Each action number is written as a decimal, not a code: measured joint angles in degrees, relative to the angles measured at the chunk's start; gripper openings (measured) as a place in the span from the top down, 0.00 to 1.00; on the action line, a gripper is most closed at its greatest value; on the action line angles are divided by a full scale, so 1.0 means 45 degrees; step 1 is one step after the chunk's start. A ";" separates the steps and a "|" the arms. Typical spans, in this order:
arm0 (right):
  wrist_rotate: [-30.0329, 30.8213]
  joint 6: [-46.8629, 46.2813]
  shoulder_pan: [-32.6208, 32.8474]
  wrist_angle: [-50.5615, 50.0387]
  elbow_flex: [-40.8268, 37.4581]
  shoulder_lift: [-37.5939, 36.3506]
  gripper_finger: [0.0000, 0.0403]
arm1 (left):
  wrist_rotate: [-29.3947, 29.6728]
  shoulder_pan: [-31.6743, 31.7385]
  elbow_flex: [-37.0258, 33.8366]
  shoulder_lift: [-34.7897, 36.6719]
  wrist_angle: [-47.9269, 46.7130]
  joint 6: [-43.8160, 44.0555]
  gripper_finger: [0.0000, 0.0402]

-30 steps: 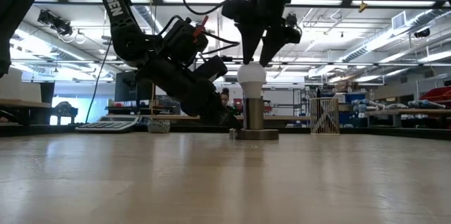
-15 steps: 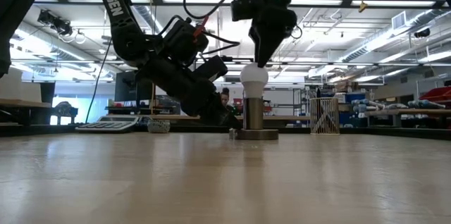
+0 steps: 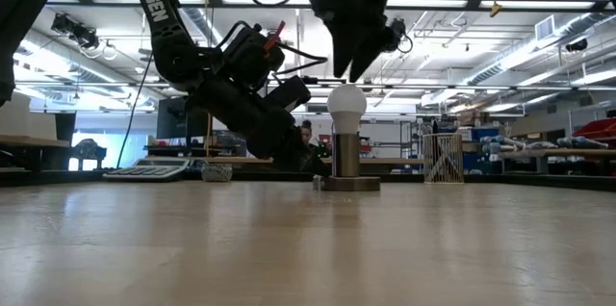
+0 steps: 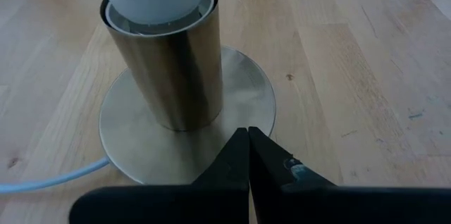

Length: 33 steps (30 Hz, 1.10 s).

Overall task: Screw lightbulb
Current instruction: Remove the lightbulb from the lamp

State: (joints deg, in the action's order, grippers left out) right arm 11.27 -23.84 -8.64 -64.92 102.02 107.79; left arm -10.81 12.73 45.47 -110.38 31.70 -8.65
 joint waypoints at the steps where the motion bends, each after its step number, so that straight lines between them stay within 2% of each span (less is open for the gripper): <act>1: -0.0089 -0.1278 0.0000 -0.0168 0.0000 0.0000 0.44 | -0.0001 0.0000 0.0000 0.0003 0.0000 -0.0001 1.00; 4: -0.0139 -0.3320 0.0000 -0.0183 -0.0005 0.0000 0.43 | 0.0000 0.0000 0.0000 0.0003 0.0000 0.0006 1.00; 10: -0.0417 -0.4660 0.0021 0.0236 -0.0005 0.0021 0.44 | 0.0000 0.0000 0.0000 0.0003 0.0000 0.0012 1.00; 22: -0.0482 -0.3297 0.0042 0.0220 0.0015 0.0795 0.43 | 0.0000 0.0000 -0.0005 0.0003 -0.0008 0.0011 1.00; 25: -0.0643 -0.1546 -0.0048 0.0247 0.0015 0.0799 0.44 | -0.0005 0.0000 -0.0005 0.0003 -0.0006 0.0010 1.00; 31: -0.0716 0.6586 -0.0319 0.0289 -0.0005 0.0821 0.47 | -0.0084 0.0005 -0.0005 0.0003 -0.0008 0.0015 1.00; 33: -0.0809 0.8509 -0.0397 0.0422 -0.0009 0.0825 0.48 | -0.0092 0.0005 -0.0004 0.0003 0.0000 0.0015 1.00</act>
State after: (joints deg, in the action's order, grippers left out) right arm 7.63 14.45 -10.43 -63.02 101.98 111.50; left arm -11.22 12.75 45.46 -110.37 31.70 -8.58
